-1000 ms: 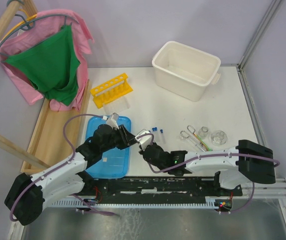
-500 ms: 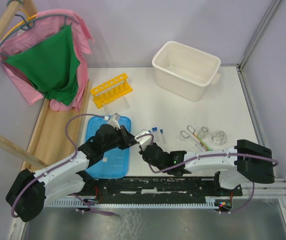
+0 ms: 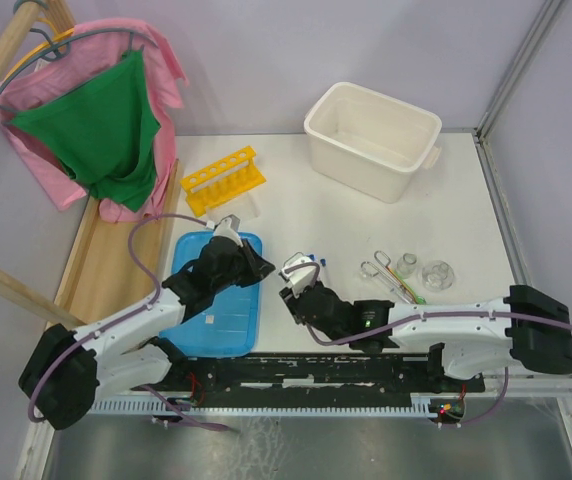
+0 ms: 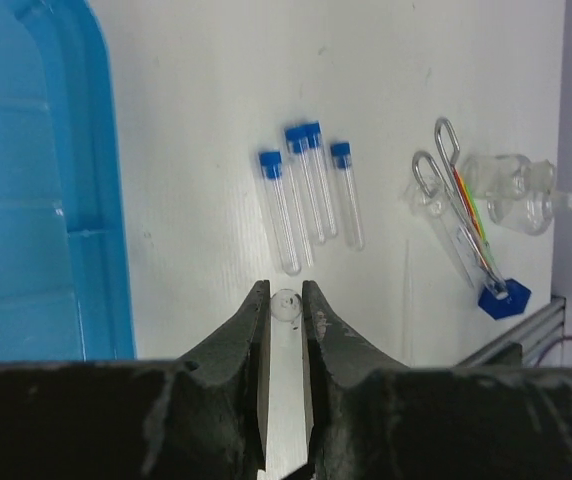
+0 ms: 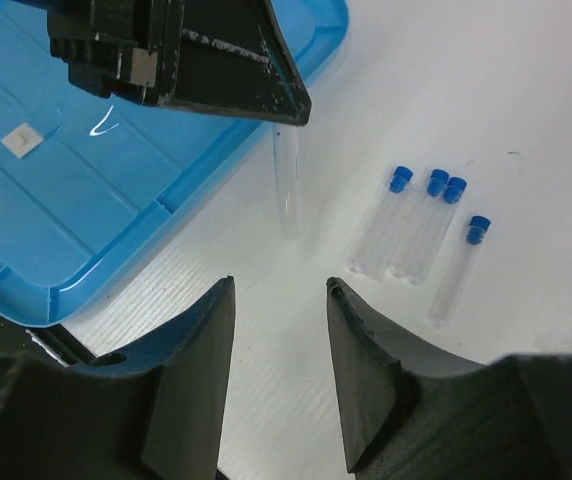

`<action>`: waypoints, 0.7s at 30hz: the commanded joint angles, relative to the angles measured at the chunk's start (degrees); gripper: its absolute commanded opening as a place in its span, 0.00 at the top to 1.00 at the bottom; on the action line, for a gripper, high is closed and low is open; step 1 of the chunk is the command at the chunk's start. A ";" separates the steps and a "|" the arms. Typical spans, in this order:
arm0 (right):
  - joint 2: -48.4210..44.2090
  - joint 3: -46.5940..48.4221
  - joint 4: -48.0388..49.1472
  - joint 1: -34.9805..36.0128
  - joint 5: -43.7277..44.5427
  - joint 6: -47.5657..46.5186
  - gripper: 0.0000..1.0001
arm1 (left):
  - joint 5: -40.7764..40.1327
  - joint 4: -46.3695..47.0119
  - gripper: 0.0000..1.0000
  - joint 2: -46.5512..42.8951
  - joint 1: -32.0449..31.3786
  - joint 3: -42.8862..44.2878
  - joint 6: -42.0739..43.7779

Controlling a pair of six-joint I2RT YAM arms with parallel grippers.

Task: Organize the chemistry lab equipment
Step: Pick up the test tube at the center of the board, then insert the test tube into the slot of the test tube rack.

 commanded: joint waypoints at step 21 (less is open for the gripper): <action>3.33 4.91 -11.59 -17.42 -4.75 4.13 0.48 | -34.89 -2.42 0.97 34.83 15.74 46.59 28.35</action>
